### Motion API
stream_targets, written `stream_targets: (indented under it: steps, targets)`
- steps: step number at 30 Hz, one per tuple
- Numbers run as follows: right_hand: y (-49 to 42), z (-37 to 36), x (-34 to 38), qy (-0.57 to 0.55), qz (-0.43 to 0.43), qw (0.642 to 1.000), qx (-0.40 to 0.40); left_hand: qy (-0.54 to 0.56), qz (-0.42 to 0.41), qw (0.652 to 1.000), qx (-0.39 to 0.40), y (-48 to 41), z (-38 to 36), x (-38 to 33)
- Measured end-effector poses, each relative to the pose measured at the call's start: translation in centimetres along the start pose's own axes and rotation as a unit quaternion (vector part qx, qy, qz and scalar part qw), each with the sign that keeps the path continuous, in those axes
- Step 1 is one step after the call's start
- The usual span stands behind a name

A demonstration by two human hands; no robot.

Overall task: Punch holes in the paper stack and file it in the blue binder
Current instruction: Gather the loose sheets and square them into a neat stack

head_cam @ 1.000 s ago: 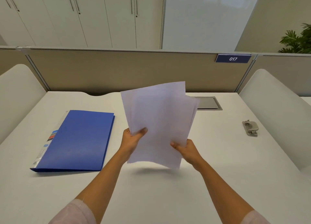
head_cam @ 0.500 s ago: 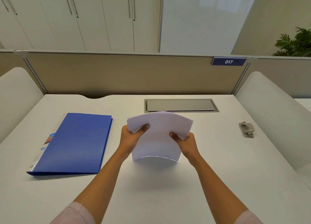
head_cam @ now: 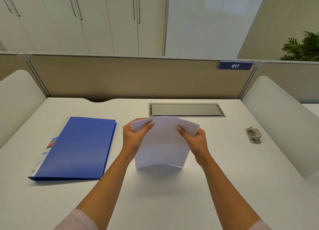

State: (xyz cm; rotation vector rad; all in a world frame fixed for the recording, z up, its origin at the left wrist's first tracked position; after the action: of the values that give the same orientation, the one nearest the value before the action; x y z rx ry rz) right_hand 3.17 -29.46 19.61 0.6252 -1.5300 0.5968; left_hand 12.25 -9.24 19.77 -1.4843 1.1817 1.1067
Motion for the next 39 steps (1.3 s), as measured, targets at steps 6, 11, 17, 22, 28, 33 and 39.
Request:
stream_targets:
  steps: [6,11,17,22,28,33,39]
  targets:
    - [0.3,-0.7,1.0,-0.038,0.006,0.999,-0.015,0.049,-0.005,0.997,-0.059,0.6,0.0,-0.3]
    - [0.1,-0.9,1.0,-0.027,0.019,0.999,-0.022,0.04,0.006,0.997,-0.068,0.8,-0.2,0.0]
    - [0.2,-0.7,0.2,-0.021,0.032,0.999,0.002,0.016,0.011,0.998,-0.061,0.8,0.3,0.9]
    - [0.3,0.5,-2.9,0.102,0.012,0.994,0.037,-0.043,0.049,0.997,-0.028,1.5,1.8,4.1]
    - [-0.1,-0.1,-2.3,0.125,0.012,0.992,0.029,-0.043,0.052,0.998,-0.016,1.3,1.7,3.8]
    - [0.0,-0.4,-1.5,0.071,-0.001,0.997,0.025,-0.014,0.043,0.999,-0.029,0.8,1.2,3.0]
    - [0.7,-0.2,-2.9,0.042,-0.024,0.998,0.035,-0.013,0.063,0.997,-0.042,1.1,1.1,3.9]
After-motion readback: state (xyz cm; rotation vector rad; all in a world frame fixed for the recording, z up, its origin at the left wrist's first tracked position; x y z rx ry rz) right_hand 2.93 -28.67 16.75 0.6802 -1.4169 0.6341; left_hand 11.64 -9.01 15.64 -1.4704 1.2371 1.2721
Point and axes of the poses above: each hand's wrist, its own y-axis away from the middle knuckle, its own z-axis out of the back of the hand, x = y × z, the point moved 4 cm from there along -y, towards the middle knuckle, and after that the axes turned 15 degrees about -x, right-handed, at the moved point
